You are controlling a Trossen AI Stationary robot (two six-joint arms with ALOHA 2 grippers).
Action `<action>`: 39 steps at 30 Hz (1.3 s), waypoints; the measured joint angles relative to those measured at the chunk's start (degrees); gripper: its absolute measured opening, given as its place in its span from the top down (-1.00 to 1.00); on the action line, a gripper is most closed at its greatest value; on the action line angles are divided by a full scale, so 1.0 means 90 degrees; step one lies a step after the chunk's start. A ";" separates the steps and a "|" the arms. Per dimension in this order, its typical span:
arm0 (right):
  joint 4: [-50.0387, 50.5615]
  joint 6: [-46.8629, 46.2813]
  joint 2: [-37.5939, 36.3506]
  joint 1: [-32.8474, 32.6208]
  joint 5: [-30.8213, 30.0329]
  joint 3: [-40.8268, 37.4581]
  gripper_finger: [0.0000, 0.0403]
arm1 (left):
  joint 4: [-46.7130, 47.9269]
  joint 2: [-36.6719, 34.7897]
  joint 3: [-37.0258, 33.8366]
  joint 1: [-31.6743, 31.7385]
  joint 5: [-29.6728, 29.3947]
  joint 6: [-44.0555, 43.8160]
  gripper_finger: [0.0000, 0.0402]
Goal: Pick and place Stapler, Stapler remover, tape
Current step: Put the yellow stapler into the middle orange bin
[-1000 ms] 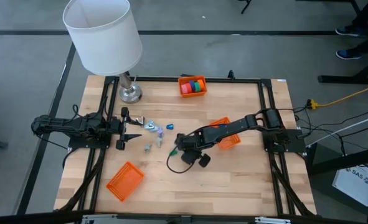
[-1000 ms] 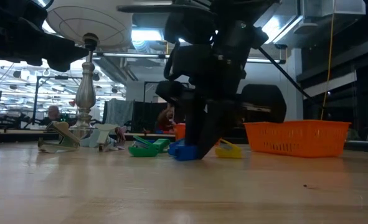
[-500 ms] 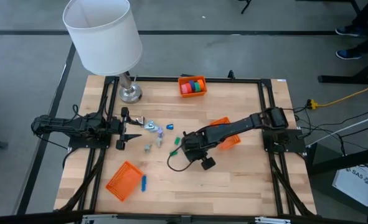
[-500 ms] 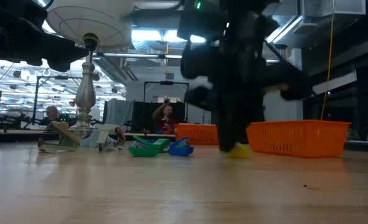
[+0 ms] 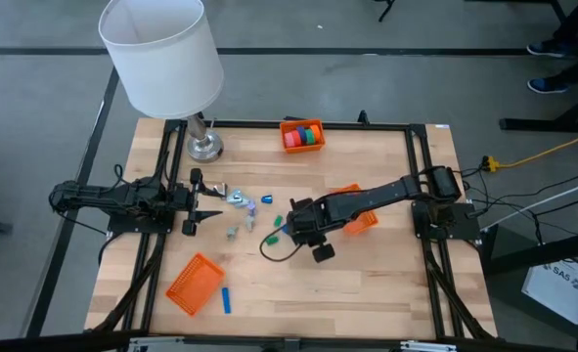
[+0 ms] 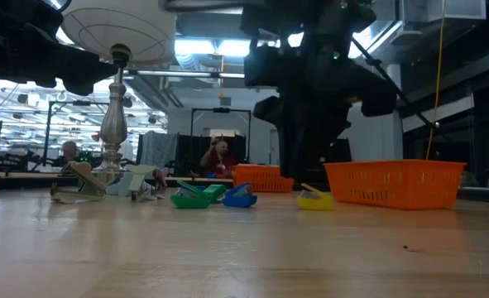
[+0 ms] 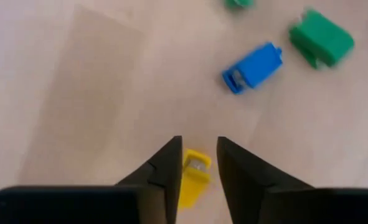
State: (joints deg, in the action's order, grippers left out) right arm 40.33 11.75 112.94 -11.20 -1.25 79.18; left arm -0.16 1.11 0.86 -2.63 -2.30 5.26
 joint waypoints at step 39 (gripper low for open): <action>-0.1245 -0.1280 -0.0850 -0.0007 -0.0241 -0.1421 0.69 | 0.0000 0.0002 0.0001 0.0000 0.0001 0.0000 -0.07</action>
State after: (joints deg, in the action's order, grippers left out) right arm 29.13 0.23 105.29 -11.26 -3.42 66.39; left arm -0.16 1.13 0.86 -2.63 -2.29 5.26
